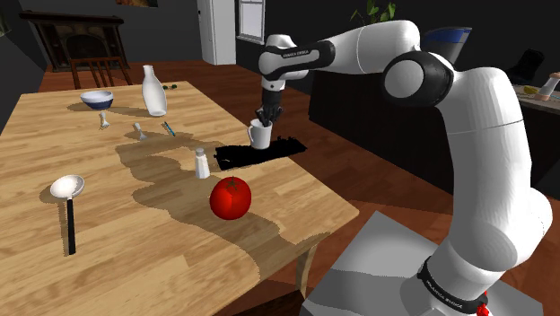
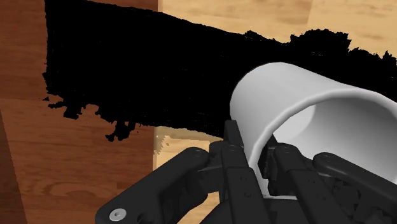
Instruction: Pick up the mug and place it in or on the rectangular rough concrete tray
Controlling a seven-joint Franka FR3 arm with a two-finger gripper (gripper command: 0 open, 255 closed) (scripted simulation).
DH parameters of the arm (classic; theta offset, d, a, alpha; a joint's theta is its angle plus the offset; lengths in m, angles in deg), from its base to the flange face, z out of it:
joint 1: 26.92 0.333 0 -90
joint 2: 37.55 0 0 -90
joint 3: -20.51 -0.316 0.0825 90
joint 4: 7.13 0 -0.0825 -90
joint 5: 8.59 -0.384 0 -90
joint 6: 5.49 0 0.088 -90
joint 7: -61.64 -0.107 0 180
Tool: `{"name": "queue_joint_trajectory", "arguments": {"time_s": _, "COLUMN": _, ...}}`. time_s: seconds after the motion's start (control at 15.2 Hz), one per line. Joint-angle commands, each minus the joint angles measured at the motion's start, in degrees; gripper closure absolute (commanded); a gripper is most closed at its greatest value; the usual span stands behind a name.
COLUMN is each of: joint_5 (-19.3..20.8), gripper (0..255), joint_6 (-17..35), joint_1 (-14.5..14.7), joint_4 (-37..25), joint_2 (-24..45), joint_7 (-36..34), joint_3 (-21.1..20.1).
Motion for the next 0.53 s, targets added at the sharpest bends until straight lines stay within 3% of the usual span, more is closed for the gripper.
{"name": "queue_joint_trajectory", "arguments": {"time_s": 0.0, "joint_5": 0.0, "gripper": 255, "joint_6": 0.3, "joint_1": 0.0, "joint_4": 0.2, "joint_2": 0.0, "joint_7": 0.0, "joint_3": 0.0}}
{"name": "queue_joint_trajectory", "arguments": {"time_s": 0.33, "joint_5": 0.0, "gripper": 255, "joint_6": 0.3, "joint_1": 0.0, "joint_4": 0.2, "joint_2": 0.0, "joint_7": 0.0, "joint_3": 0.0}}
{"name": "queue_joint_trajectory", "arguments": {"time_s": 0.4, "joint_5": 0.0, "gripper": 0, "joint_6": 0.3, "joint_1": 0.0, "joint_4": 0.3, "joint_2": 0.0, "joint_7": 0.0, "joint_3": 0.0}}
{"name": "queue_joint_trajectory", "arguments": {"time_s": 0.46, "joint_5": 0.0, "gripper": 0, "joint_6": 0.3, "joint_1": 0.0, "joint_4": 0.3, "joint_2": 0.0, "joint_7": 0.0, "joint_3": 0.0}}
